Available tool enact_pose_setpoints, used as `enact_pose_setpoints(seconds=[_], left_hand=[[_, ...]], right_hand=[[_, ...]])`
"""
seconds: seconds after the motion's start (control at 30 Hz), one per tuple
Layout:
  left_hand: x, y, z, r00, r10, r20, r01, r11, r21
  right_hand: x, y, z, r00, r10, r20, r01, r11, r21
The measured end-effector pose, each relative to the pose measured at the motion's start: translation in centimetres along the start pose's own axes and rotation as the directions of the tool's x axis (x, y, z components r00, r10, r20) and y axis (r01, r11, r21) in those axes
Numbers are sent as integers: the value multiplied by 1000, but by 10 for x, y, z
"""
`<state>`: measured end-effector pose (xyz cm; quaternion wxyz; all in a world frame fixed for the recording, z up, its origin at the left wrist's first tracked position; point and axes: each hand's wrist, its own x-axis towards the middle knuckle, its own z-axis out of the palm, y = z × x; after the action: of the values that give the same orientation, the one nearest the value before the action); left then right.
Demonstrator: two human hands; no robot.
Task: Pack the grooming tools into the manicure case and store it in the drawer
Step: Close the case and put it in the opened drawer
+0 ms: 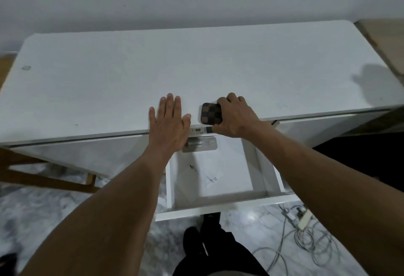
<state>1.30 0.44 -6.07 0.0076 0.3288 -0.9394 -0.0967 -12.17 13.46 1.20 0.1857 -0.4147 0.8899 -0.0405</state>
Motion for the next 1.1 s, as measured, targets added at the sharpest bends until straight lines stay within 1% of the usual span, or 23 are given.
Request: enact_pose_setpoints(seconds=[0.13, 0.2, 0.27, 0.37, 0.5, 0.6, 0.7, 0.87, 0.97, 1.1], left_hand=[[0, -1, 2, 1000, 10, -28, -9, 999, 39], [-1, 0, 1, 1000, 13, -26, -12, 1000, 25], [-2, 1, 2, 999, 5, -42, -5, 1000, 14], [-1, 3, 5, 997, -2, -75, 4, 999, 34], [-1, 2, 11, 993, 3, -122, 4, 999, 54], [-1, 1, 15, 988, -1, -158, 9, 999, 54], [0, 0, 19, 981, -4, -192, 16, 998, 60], [1, 0, 22, 972, -11, -235, 27, 997, 66], [1, 0, 23, 969, -20, -245, 39, 997, 73], [1, 0, 24, 970, -17, -241, 36, 997, 72]], right_hand=[[-21, 1, 8, 999, -21, -32, 20, 1000, -23], [-36, 2, 15, 996, -50, -71, 45, 996, -74], [-49, 3, 26, 993, -91, -78, 81, 989, -120], [-59, 8, 52, 995, -99, 0, 99, 991, -95], [-53, 17, 92, 990, -21, 139, 36, 994, -105], [-41, 24, 121, 979, 28, 204, -11, 996, -87], [-29, 29, 144, 971, 52, 232, -34, 996, -81], [-13, 33, 167, 969, 64, 237, -48, 996, -73], [-6, 34, 174, 972, 52, 228, -44, 998, -37], [-1, 34, 181, 966, 40, 254, -36, 999, -18]])
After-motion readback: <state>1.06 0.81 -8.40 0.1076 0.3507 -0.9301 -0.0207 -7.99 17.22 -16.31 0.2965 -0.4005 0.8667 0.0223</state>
